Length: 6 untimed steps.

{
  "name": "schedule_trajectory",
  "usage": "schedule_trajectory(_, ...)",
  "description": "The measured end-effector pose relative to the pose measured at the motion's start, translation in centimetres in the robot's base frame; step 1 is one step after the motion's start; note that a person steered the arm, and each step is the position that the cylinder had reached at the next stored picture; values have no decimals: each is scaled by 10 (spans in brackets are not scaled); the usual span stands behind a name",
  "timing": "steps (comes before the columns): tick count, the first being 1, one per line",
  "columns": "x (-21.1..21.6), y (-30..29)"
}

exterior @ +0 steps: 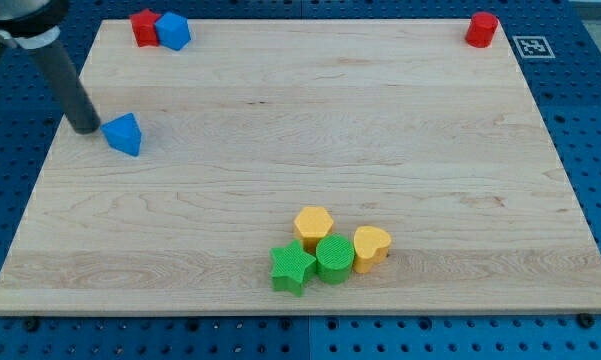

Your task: Slide the blue triangle towards the group of blocks

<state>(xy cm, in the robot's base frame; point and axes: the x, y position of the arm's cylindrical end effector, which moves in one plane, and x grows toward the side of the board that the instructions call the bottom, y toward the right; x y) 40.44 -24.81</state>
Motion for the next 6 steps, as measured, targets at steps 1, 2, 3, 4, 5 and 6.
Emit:
schedule_trajectory(1,17,26)
schedule_trajectory(2,28,26)
schedule_trajectory(3,40,42)
schedule_trajectory(4,43,54)
schedule_trajectory(5,43,57)
schedule_trajectory(6,43,67)
